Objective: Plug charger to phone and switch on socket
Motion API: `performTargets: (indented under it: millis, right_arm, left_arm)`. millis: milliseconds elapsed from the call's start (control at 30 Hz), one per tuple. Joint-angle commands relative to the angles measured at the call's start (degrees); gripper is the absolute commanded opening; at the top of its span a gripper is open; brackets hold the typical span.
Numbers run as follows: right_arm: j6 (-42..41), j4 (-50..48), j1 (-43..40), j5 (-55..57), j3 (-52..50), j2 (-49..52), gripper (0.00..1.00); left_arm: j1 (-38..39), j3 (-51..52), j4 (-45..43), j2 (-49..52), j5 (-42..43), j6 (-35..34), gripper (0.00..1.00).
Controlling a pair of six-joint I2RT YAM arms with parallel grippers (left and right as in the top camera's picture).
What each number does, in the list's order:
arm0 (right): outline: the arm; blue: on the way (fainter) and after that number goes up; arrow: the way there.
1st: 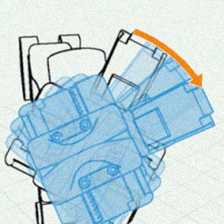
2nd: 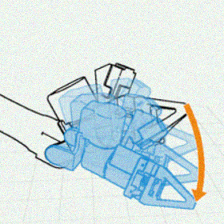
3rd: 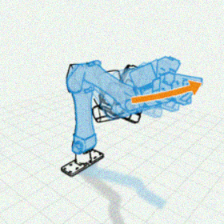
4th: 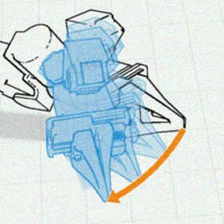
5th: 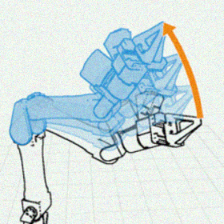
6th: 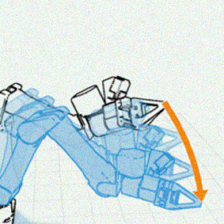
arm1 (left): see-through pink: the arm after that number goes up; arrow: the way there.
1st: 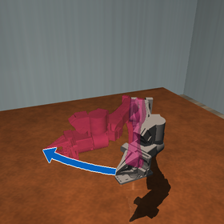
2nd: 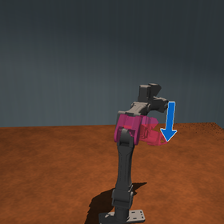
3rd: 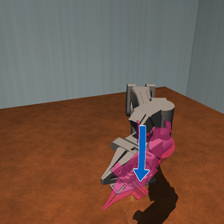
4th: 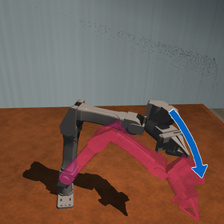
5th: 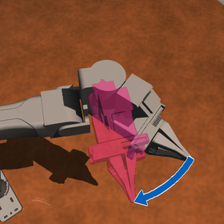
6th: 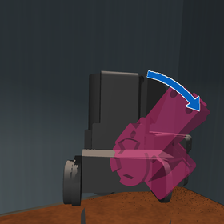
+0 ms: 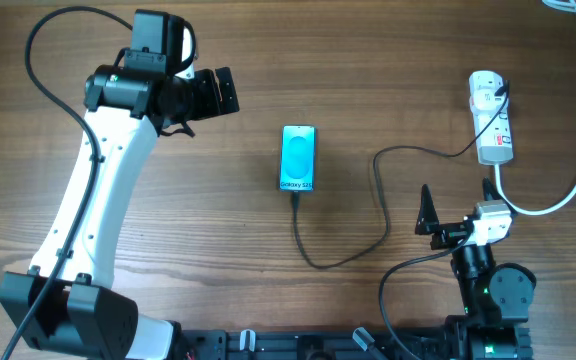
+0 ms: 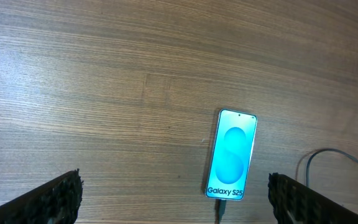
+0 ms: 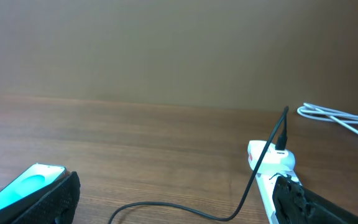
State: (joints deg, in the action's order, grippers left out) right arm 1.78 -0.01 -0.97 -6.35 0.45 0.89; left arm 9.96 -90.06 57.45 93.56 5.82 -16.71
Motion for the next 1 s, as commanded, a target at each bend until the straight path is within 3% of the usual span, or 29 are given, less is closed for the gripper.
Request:
performTargets:
  millis: [0, 700, 967]
  right_arm:
    - [-0.3, -0.2, -0.2, 0.3, -0.1, -0.6, 1.00]
    - [-0.3, -0.2, -0.2, 0.3, -0.1, -0.6, 1.00]
    - [-0.3, -0.2, -0.2, 0.3, -0.1, -0.6, 1.00]
  left_arm:
    - [-0.2, 0.0, -0.1, 0.3, -0.2, -0.5, 1.00]
    - [0.4, 1.0, 0.3, -0.3, -0.4, -0.2, 1.00]
    - [0.4, 14.1, -5.1, -9.7, -1.0, -0.3, 1.00]
